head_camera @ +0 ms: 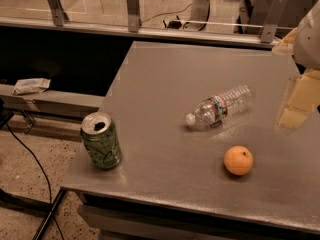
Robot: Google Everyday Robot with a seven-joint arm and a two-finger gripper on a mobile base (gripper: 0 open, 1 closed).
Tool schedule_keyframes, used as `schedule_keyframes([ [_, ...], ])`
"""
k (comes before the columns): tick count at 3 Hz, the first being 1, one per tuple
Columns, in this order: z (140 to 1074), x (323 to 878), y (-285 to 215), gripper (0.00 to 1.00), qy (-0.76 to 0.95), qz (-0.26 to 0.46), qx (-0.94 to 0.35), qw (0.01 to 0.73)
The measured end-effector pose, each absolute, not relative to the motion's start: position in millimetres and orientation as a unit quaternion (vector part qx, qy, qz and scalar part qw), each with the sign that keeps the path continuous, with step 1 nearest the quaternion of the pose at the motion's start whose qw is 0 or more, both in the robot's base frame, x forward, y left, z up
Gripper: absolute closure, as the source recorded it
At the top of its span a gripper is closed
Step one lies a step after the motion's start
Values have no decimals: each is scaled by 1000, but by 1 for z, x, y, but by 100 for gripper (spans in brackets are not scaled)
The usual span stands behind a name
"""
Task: Move orange near green can
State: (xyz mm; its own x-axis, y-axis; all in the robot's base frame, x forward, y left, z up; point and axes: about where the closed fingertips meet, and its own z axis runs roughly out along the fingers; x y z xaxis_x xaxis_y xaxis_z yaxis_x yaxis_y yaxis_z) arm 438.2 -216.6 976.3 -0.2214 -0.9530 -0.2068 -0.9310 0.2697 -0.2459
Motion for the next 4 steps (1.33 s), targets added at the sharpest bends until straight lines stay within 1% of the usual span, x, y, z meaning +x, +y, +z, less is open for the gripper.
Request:
schedule_keyframes([
  [2, 966, 432, -213, 0, 778, -32, -605, 164],
  [3, 937, 426, -207, 0, 777, -21, -608, 162],
  [4, 896, 419, -199, 0, 775, -10, -616, 140],
])
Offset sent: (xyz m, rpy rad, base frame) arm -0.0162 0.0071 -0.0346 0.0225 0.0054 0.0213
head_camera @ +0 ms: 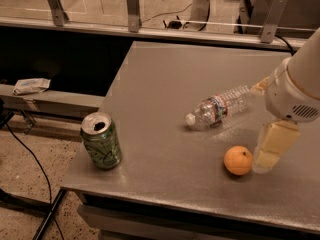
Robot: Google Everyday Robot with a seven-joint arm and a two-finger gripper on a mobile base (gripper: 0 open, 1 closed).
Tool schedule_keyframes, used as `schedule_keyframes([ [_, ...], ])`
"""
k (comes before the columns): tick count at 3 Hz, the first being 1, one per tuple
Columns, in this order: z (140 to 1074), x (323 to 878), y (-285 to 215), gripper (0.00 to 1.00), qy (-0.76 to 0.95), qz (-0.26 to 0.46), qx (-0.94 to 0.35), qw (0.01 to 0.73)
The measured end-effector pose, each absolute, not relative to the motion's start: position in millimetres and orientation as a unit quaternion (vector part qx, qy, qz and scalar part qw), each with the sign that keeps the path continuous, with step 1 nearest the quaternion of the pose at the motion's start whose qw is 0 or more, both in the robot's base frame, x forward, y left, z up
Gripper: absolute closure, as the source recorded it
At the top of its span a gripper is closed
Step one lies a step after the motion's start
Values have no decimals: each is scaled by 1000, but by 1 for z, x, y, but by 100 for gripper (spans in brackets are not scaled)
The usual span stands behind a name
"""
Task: Move orange near green can
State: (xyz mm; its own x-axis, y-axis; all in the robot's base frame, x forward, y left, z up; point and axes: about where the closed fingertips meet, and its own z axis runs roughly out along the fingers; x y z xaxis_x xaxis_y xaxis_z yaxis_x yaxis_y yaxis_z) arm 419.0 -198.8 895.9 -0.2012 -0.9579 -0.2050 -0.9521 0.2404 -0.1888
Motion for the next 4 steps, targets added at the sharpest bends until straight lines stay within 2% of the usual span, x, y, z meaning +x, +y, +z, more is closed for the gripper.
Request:
schedule_keyframes([
  [4, 835, 390, -188, 0, 772, 16, -628, 95],
])
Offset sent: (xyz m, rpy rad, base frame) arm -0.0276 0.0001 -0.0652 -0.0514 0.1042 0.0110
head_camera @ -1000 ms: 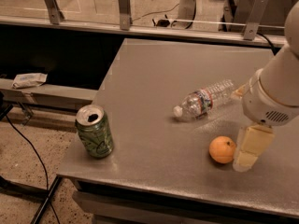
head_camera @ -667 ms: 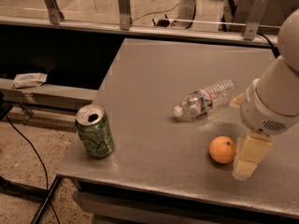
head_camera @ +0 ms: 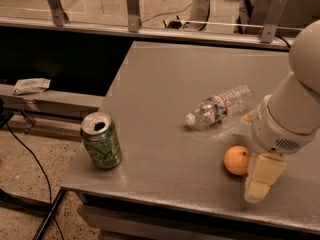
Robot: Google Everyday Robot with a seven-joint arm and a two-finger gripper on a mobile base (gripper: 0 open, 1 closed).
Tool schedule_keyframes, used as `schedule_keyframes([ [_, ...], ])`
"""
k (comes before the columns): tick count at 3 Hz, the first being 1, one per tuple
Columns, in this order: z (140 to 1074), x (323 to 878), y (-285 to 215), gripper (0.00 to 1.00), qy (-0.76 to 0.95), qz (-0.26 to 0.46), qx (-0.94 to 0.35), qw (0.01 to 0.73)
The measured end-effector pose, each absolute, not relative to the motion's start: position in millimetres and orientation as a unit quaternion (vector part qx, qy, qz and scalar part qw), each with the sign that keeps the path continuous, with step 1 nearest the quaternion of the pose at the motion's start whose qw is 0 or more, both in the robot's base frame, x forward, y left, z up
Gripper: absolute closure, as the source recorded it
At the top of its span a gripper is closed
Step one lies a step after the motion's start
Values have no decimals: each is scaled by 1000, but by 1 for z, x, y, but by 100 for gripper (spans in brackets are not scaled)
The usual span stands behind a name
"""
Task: Move orange near green can
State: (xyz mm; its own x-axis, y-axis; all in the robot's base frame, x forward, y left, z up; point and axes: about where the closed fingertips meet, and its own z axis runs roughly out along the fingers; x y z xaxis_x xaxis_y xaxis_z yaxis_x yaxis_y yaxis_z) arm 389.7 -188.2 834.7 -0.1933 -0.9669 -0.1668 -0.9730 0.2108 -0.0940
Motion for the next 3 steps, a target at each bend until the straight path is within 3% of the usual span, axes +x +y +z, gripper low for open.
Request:
schedule_keyframes([
  [1, 832, 387, -181, 3, 768, 30, -632, 99],
  [3, 826, 386, -170, 36, 762, 43, -639, 99],
])
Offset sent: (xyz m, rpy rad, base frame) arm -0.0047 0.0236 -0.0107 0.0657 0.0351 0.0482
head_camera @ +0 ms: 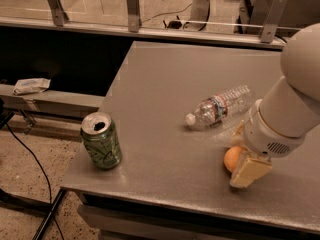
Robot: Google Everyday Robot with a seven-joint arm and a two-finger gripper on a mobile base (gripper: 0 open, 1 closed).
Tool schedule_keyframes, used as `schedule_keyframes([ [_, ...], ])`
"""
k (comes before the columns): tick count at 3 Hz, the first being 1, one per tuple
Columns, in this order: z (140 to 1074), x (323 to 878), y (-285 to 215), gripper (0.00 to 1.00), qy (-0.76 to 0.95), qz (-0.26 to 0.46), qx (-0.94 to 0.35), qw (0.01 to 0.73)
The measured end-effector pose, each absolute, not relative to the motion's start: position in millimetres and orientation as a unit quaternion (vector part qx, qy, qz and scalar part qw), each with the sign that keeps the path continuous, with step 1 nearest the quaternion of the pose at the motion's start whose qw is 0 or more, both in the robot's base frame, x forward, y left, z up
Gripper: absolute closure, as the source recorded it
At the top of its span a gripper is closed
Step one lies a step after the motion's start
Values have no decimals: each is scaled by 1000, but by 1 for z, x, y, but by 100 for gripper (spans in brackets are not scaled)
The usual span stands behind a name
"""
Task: Move orange near green can
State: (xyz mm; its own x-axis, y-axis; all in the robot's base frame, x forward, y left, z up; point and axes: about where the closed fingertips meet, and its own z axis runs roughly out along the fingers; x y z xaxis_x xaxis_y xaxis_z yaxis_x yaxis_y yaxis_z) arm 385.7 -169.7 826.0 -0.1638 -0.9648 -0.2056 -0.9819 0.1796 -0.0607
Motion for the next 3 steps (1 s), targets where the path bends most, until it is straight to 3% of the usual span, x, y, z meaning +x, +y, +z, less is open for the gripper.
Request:
schedule_keyframes([
  [1, 827, 387, -168, 68, 761, 49, -638, 106],
  [2, 846, 394, -162, 91, 759, 76, -632, 139],
  [3, 863, 394, -121, 100, 733, 127, -644, 180],
])
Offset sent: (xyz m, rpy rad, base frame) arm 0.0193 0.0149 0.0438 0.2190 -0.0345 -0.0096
